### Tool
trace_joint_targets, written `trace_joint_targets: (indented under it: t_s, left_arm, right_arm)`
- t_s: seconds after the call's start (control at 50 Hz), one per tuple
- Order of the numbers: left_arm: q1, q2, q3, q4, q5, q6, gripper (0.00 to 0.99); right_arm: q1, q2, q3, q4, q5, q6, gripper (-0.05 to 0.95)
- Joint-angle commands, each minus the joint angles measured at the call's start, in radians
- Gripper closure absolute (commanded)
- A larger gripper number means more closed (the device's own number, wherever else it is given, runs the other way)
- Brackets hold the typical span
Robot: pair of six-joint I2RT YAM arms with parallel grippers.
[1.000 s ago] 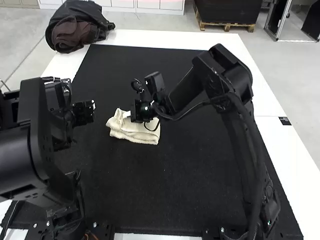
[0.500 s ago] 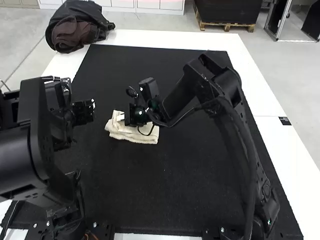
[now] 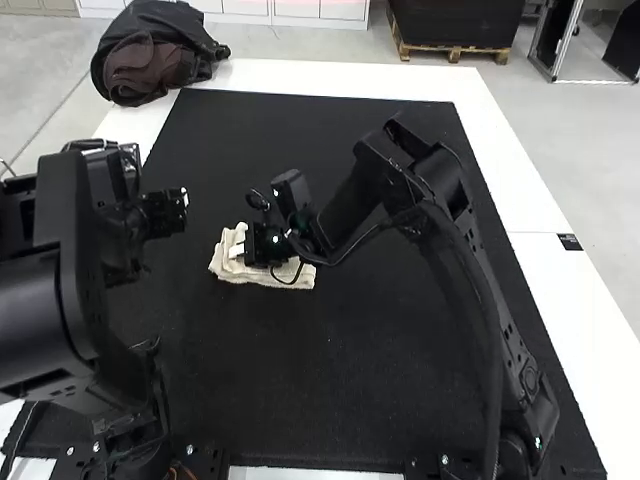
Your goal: Fold the towel.
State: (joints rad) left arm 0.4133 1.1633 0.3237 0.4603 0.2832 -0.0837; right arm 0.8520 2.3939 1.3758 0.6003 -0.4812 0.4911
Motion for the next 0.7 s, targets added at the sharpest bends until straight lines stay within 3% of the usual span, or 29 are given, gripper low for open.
trace_joint_targets:
  t_s: [0.0,0.12,0.28,0.42,0.54,0.62,0.68]
  left_arm:
    - [0.012,-0.044,0.051,-0.012,-0.006,-0.002,0.028]
    - [0.012,-0.068,0.087,-0.032,-0.006,-0.007,0.028]
    - [0.009,-0.082,0.166,-0.095,-0.007,-0.048,0.028]
    - [0.005,-0.114,0.238,-0.157,-0.013,-0.051,0.028]
    - [-0.007,-0.162,0.311,-0.209,-0.013,-0.051,0.028]
    - [-0.03,-0.202,0.364,-0.239,-0.018,-0.053,0.028]
    - [-0.05,-0.238,0.394,-0.249,-0.05,-0.068,0.028]
  right_arm:
    - [-0.01,-0.125,0.025,0.004,-0.023,0.056,0.93]
    - [-0.019,-0.206,0.042,-0.008,-0.022,0.101,0.92]
    - [-0.033,-0.305,0.098,-0.111,-0.011,0.101,0.91]
    - [-0.076,-0.415,0.137,-0.211,0.0,0.079,0.77]
    - [-0.12,-0.526,0.197,-0.335,0.024,0.018,0.49]
    - [-0.148,-0.605,0.233,-0.427,0.044,-0.025,0.21]
    - [-0.176,-0.662,0.25,-0.491,0.046,-0.029,0.0]
